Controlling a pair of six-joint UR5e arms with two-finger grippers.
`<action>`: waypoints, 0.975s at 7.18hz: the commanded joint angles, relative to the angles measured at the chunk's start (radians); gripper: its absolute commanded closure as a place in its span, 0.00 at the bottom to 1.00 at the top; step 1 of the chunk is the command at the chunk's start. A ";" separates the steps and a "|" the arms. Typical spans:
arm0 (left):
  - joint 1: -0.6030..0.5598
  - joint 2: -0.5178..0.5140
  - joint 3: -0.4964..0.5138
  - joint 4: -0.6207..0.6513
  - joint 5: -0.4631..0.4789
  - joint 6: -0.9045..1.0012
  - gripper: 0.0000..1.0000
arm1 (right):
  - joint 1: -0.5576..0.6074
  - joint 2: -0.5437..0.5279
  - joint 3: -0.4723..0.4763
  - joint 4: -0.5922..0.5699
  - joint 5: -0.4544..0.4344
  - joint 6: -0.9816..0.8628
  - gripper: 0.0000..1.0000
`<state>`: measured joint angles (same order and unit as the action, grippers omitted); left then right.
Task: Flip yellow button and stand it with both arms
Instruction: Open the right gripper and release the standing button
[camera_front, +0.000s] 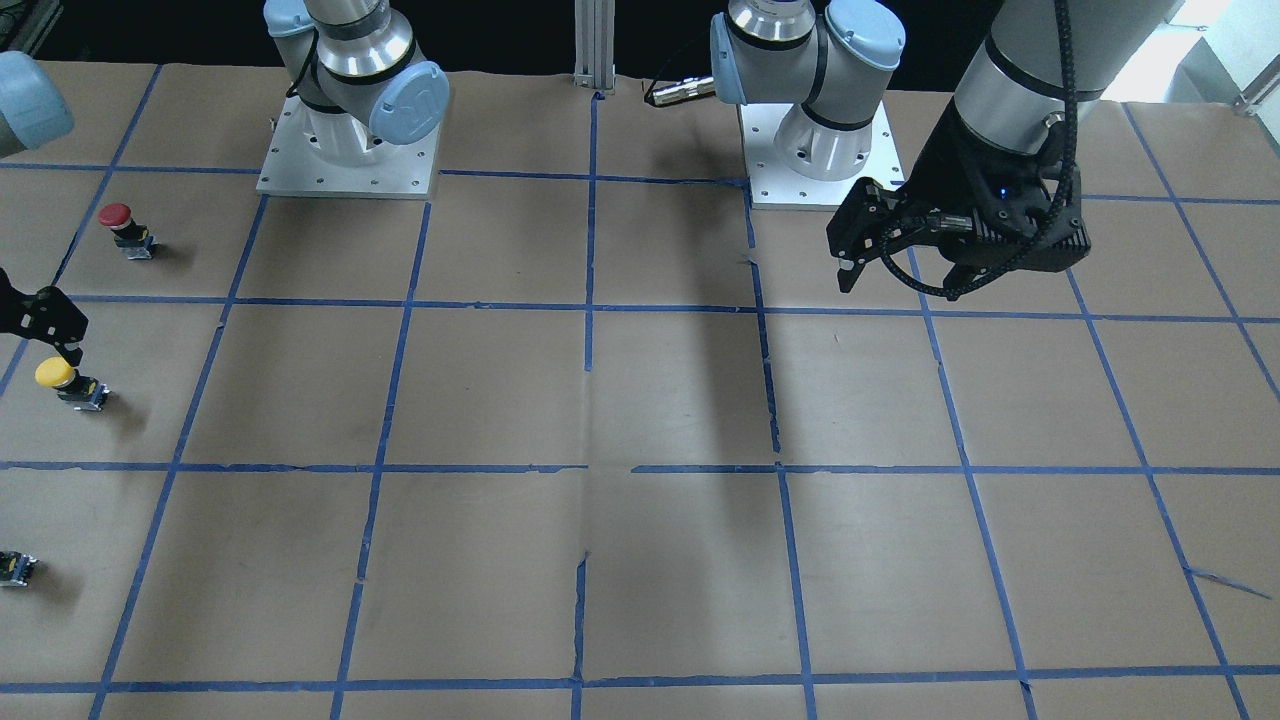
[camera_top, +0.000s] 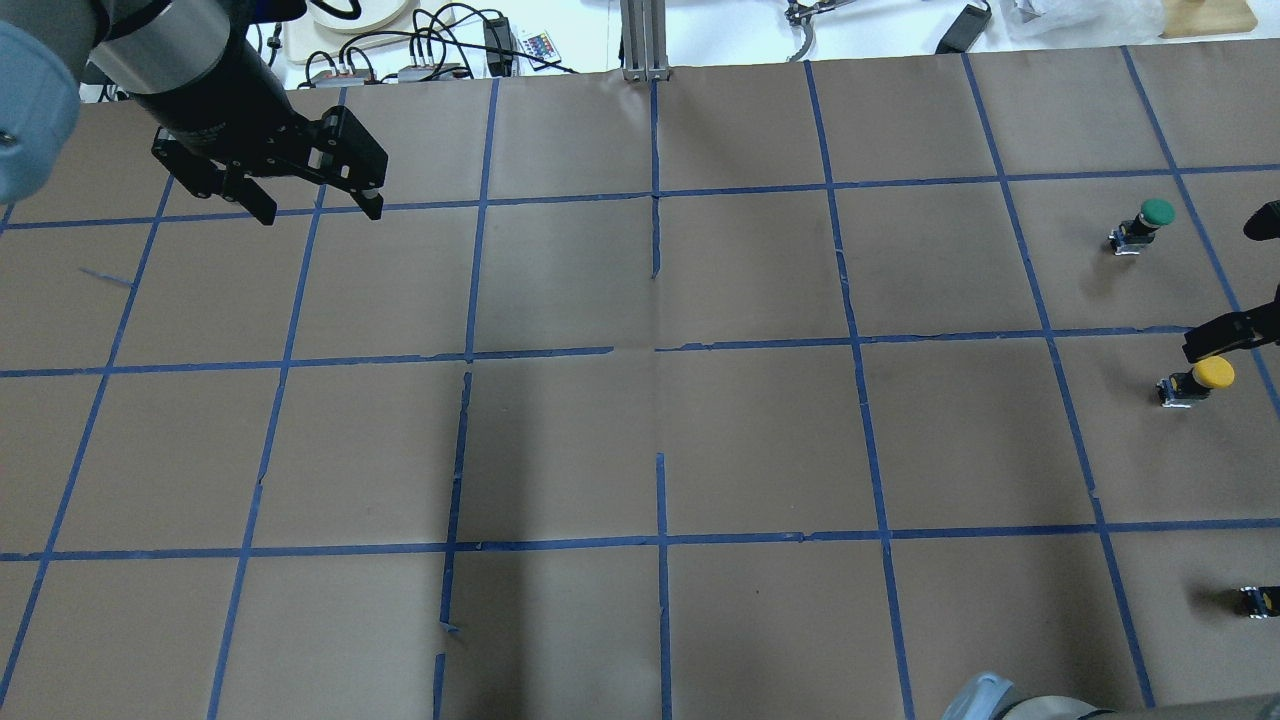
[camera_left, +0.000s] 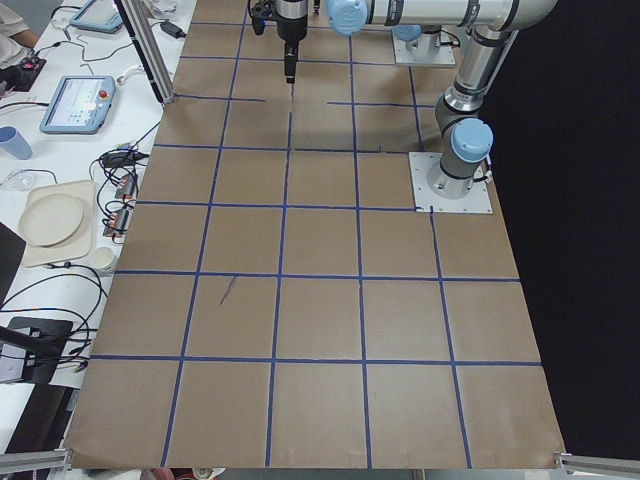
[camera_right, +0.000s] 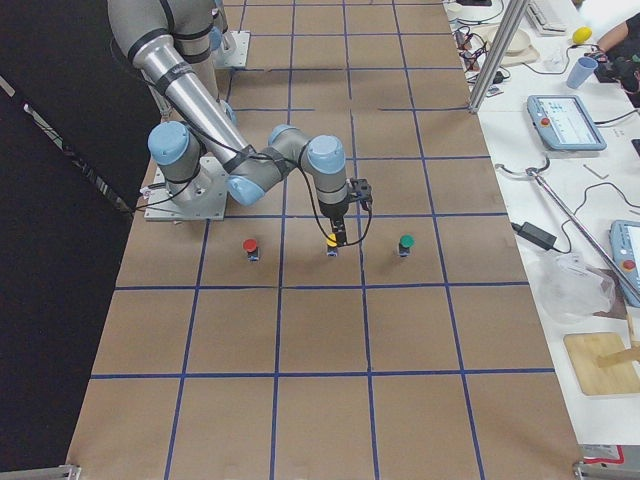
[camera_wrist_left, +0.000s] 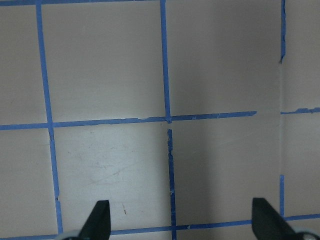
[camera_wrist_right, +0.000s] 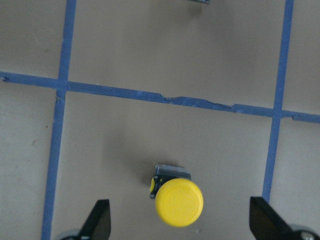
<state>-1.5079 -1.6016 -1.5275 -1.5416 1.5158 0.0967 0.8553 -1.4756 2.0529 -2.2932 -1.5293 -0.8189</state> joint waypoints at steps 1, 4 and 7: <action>0.000 -0.001 0.000 0.000 -0.005 0.000 0.00 | 0.081 -0.156 -0.051 0.281 -0.003 0.268 0.01; 0.000 -0.003 0.004 0.000 0.001 0.003 0.00 | 0.352 -0.206 -0.253 0.637 -0.028 0.697 0.00; -0.018 0.008 0.012 -0.011 0.007 0.003 0.00 | 0.646 -0.274 -0.286 0.681 -0.080 0.879 0.00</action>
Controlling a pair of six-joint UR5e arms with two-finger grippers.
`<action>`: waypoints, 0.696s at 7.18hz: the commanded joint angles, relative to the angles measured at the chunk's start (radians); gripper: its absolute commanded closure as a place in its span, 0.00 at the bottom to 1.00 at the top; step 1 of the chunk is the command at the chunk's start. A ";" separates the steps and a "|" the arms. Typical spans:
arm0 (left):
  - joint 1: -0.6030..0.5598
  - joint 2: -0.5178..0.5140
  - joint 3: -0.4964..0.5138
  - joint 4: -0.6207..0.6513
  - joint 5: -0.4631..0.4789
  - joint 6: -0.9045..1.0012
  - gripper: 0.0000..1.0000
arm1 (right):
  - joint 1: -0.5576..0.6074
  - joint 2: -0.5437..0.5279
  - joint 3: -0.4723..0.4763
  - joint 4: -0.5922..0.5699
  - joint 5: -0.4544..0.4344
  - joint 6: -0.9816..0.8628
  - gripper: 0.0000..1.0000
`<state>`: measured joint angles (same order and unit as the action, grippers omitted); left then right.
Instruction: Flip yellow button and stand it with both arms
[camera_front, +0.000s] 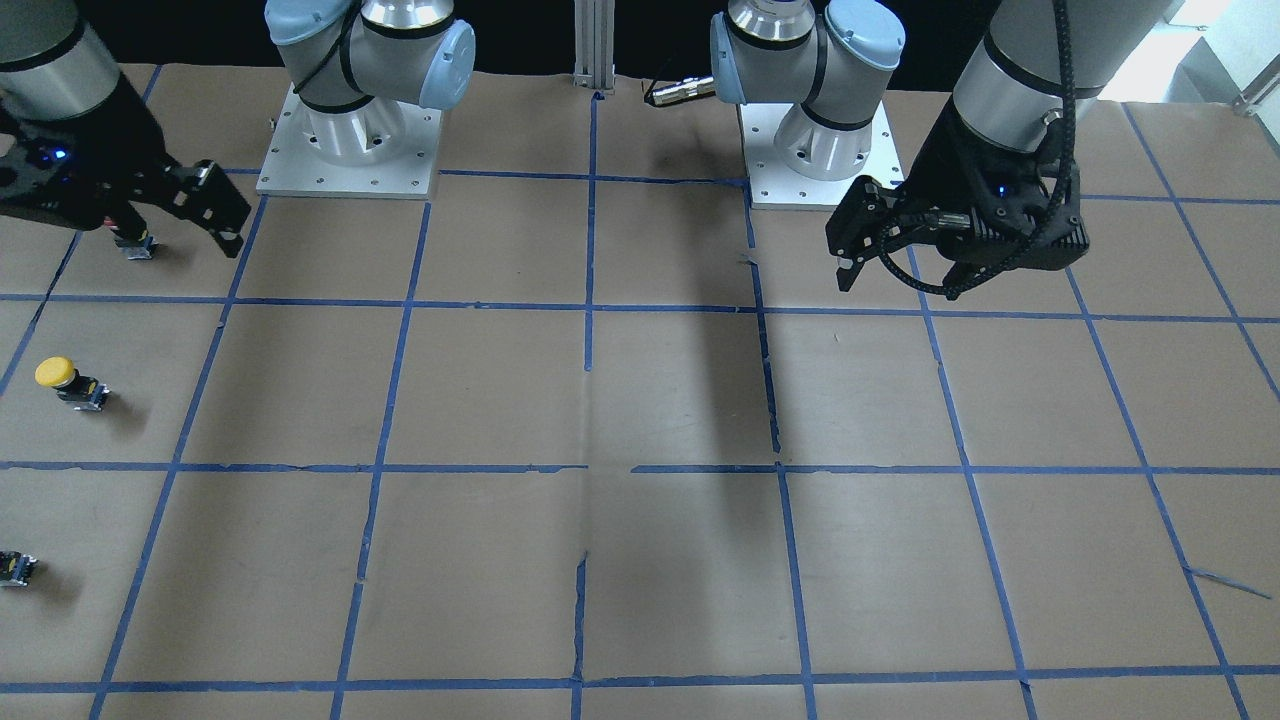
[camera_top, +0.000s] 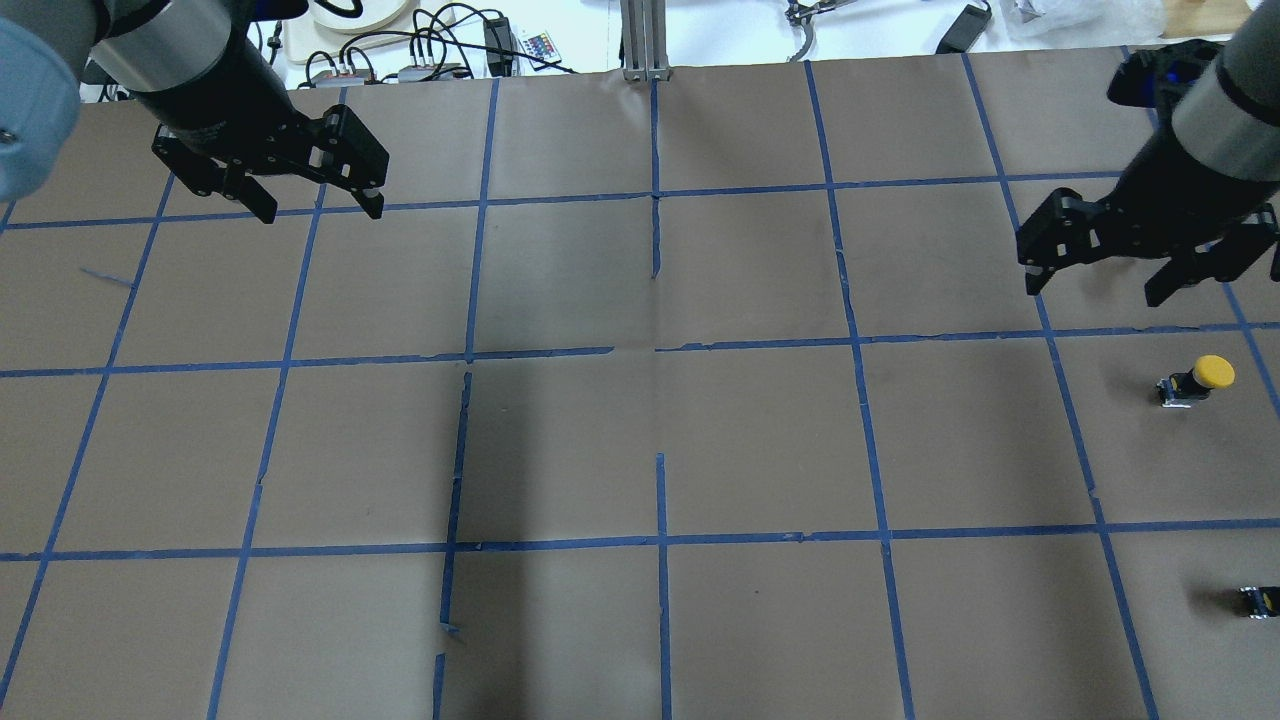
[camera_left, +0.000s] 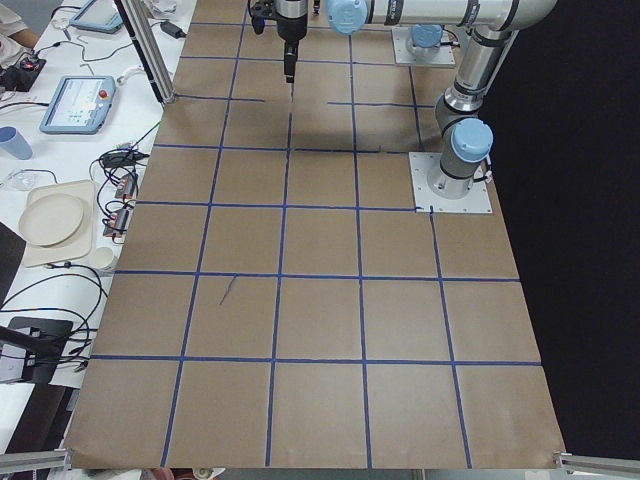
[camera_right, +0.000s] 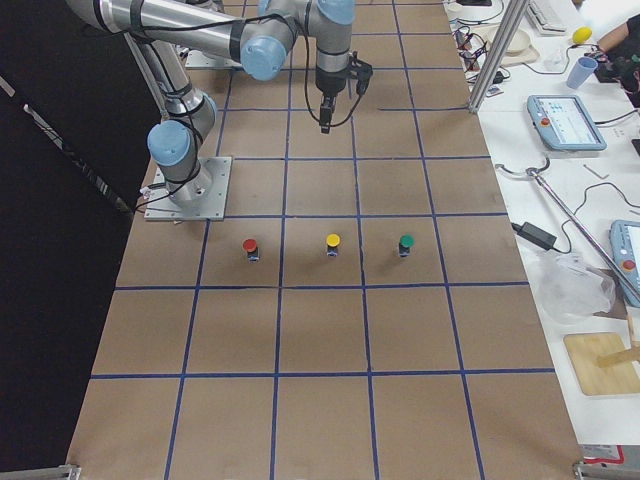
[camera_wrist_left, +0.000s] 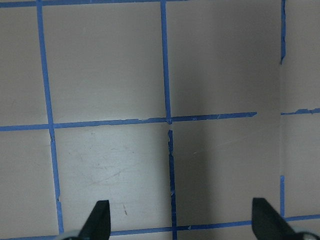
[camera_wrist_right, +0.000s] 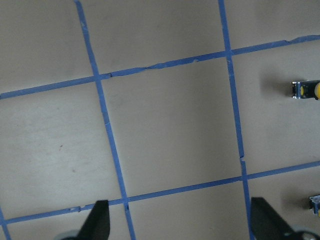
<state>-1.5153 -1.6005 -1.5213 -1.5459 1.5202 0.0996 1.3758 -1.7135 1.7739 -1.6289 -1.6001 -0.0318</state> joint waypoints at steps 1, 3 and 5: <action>-0.023 0.011 0.007 -0.017 0.003 0.000 0.00 | 0.197 -0.041 -0.011 0.017 -0.001 0.151 0.00; -0.032 0.011 0.015 -0.042 0.008 -0.003 0.00 | 0.255 -0.037 0.002 0.023 0.002 0.224 0.00; -0.032 0.011 0.015 -0.042 0.026 -0.003 0.00 | 0.232 -0.035 0.026 0.014 0.008 0.161 0.00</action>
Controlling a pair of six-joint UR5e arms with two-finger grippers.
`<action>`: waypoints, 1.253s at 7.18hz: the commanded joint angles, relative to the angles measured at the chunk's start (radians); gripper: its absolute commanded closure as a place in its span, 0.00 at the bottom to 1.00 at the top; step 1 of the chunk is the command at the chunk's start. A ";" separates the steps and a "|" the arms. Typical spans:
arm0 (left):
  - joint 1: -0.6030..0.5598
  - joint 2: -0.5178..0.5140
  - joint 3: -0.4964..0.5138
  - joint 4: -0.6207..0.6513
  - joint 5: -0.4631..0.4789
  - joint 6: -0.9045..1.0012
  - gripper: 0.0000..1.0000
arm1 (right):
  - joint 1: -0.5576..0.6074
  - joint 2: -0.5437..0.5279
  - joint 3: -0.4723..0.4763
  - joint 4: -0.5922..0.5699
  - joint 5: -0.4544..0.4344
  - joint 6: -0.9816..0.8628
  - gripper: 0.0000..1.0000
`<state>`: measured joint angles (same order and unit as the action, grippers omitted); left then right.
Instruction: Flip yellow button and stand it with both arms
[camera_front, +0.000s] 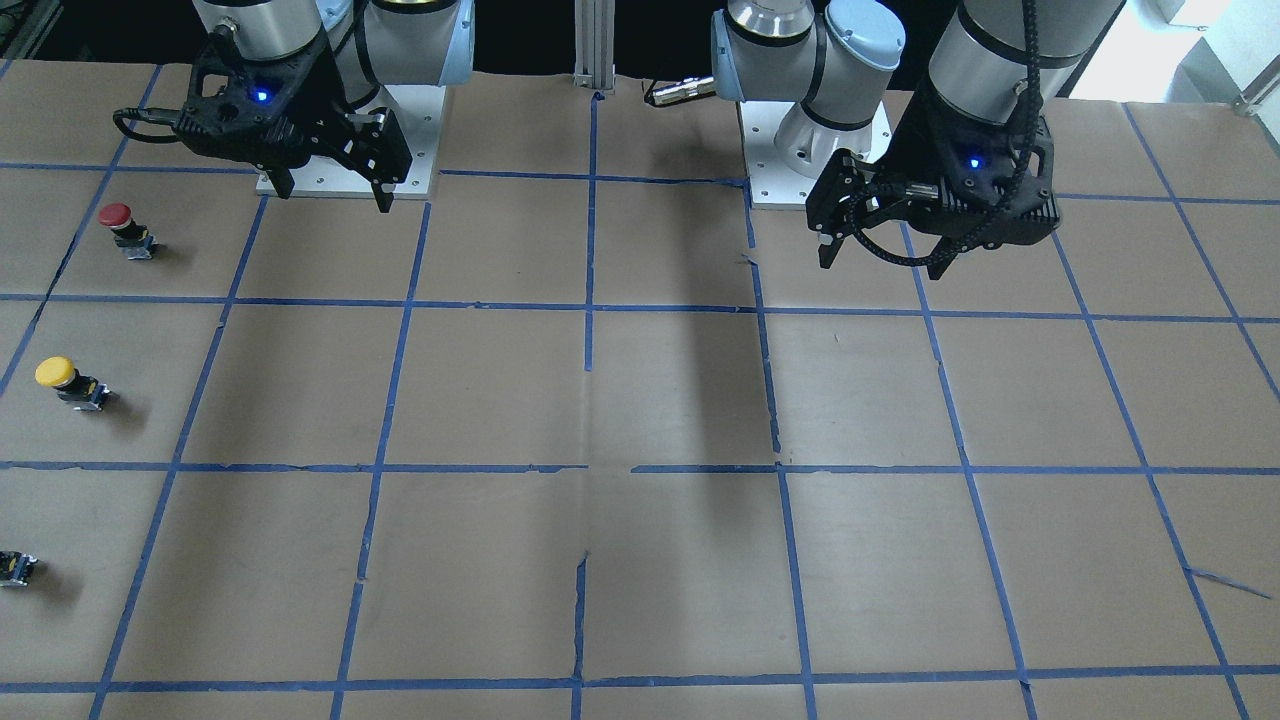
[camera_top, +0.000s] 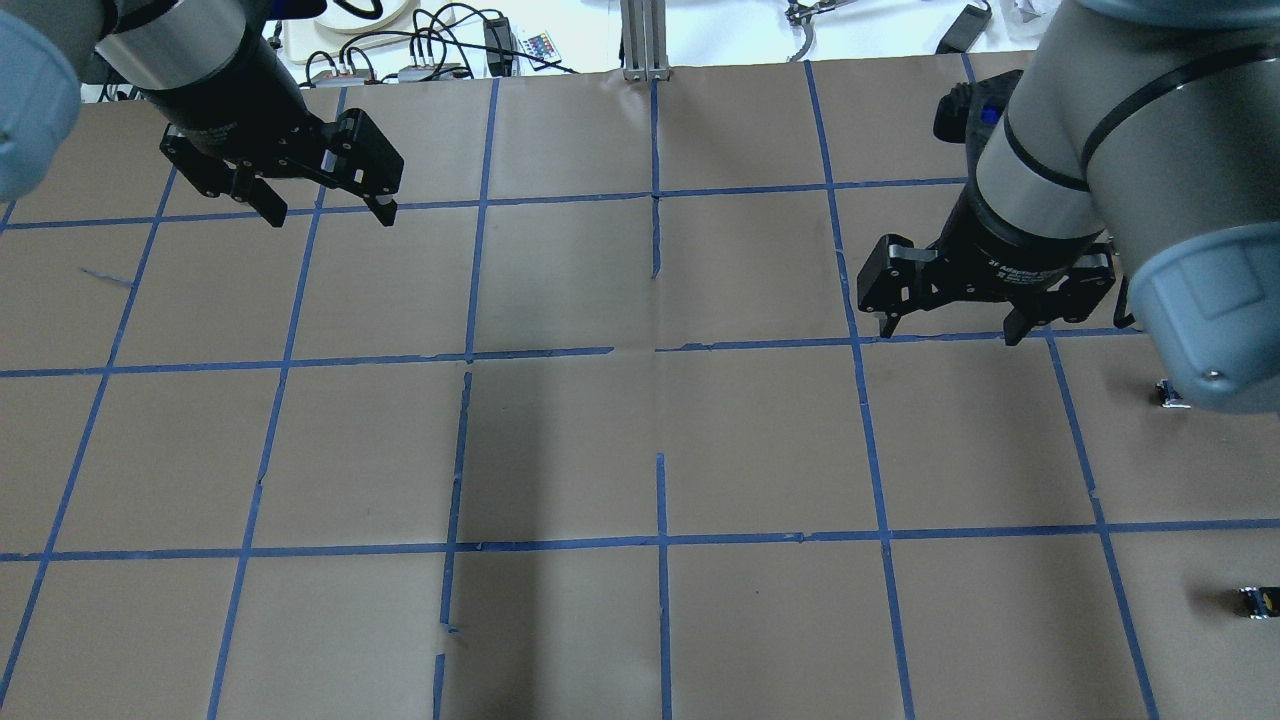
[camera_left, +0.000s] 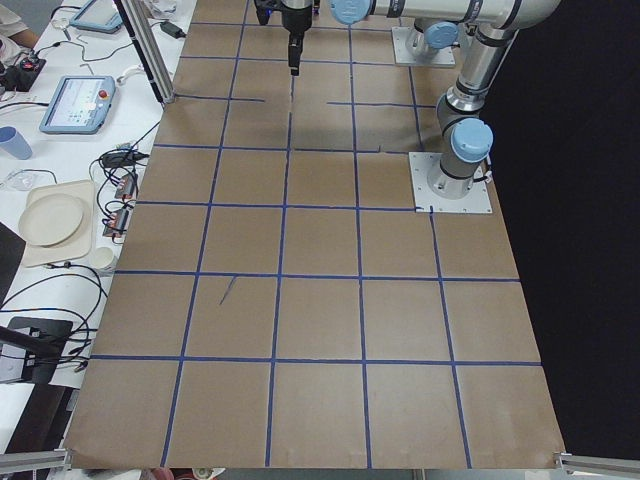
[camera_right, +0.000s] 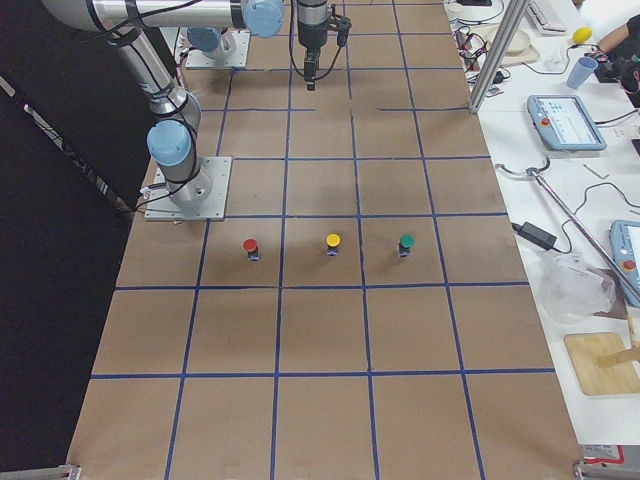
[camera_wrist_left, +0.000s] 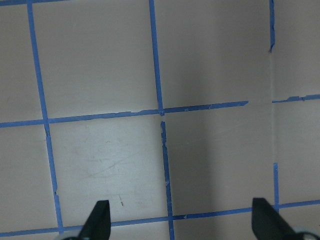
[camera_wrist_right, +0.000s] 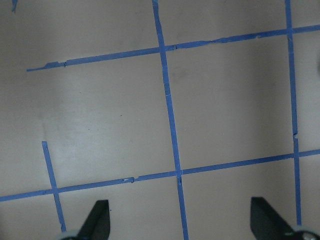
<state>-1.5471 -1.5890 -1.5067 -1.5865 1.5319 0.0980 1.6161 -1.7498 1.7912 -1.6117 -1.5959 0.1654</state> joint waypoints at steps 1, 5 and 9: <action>-0.001 -0.005 0.000 0.006 0.019 -0.001 0.00 | -0.033 0.001 0.004 -0.002 0.010 -0.046 0.00; -0.002 0.000 0.002 -0.027 0.045 0.002 0.00 | -0.073 0.003 -0.041 0.045 0.020 -0.041 0.00; -0.002 -0.002 0.011 -0.030 0.047 0.002 0.00 | -0.071 0.018 -0.062 0.045 0.020 -0.041 0.00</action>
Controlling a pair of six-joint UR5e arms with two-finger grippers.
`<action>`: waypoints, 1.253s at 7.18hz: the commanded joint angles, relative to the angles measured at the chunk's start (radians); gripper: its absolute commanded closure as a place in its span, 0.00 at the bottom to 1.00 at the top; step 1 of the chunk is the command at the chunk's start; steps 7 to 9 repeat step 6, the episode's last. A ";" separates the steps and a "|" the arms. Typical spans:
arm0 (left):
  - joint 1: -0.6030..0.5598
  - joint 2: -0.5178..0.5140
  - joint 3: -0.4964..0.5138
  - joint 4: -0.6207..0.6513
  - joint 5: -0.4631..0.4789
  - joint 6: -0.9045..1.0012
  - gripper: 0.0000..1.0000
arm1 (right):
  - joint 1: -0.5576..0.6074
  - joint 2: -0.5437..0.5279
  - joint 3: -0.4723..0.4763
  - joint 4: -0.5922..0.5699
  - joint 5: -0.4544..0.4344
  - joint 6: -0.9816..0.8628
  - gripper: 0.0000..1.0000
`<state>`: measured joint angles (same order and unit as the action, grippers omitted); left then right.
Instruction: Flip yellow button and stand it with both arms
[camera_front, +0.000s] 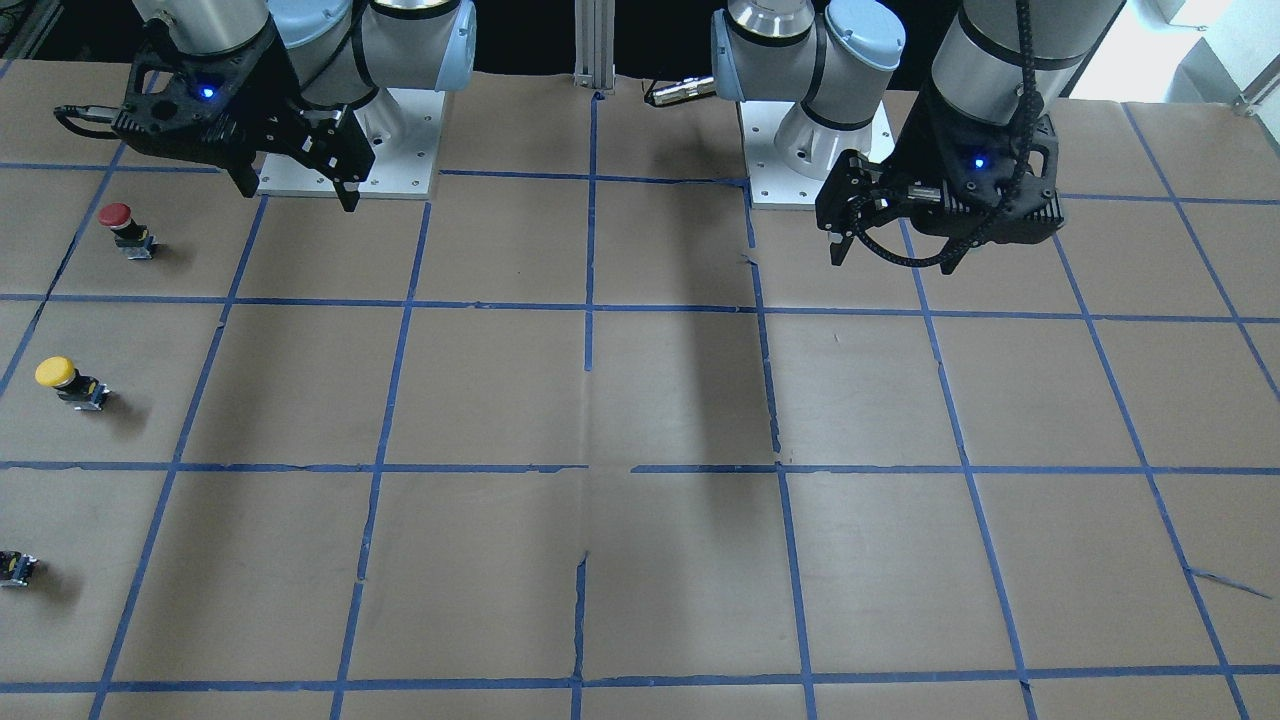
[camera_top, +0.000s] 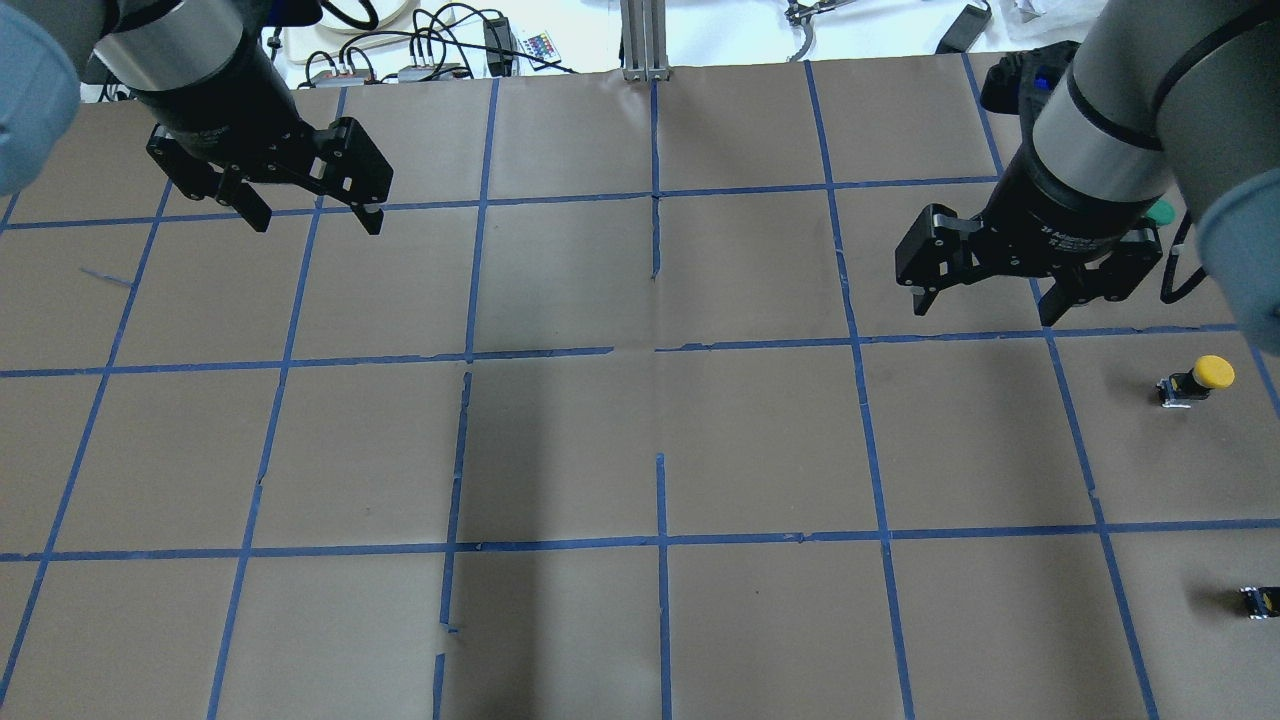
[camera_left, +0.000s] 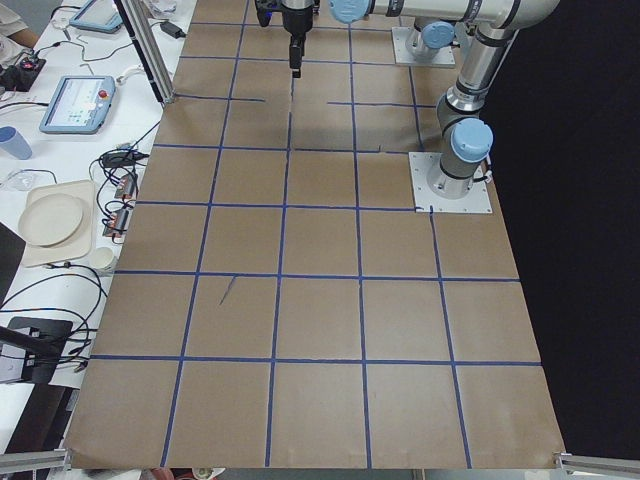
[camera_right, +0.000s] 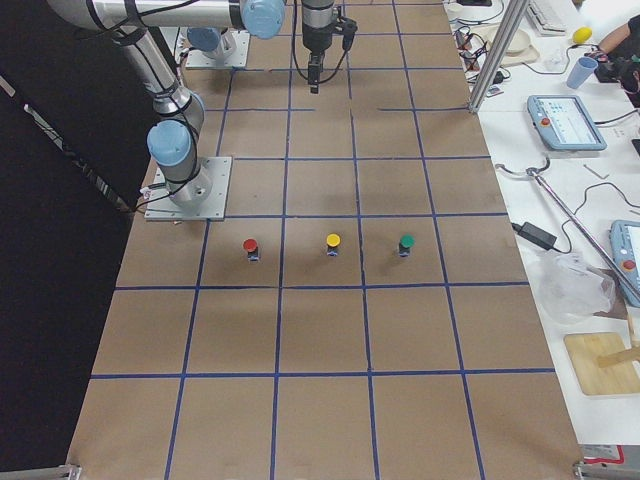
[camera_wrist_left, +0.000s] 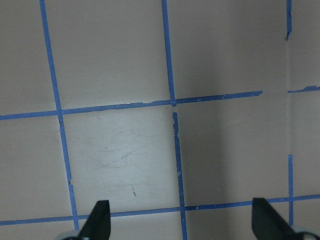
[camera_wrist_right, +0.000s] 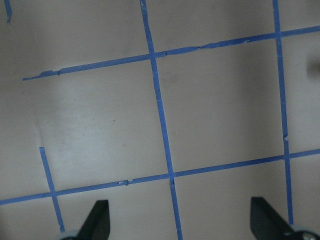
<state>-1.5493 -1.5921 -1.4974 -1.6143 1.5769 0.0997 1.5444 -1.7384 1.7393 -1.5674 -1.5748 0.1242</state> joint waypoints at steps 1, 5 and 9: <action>0.000 0.003 0.002 -0.018 0.002 0.000 0.00 | 0.000 0.019 -0.023 0.007 -0.002 0.002 0.00; 0.000 0.006 0.002 -0.022 0.002 0.000 0.00 | 0.000 0.023 -0.033 0.009 -0.001 0.005 0.00; 0.000 0.006 0.002 -0.027 0.002 0.000 0.00 | 0.000 0.023 -0.033 0.009 -0.001 0.005 0.00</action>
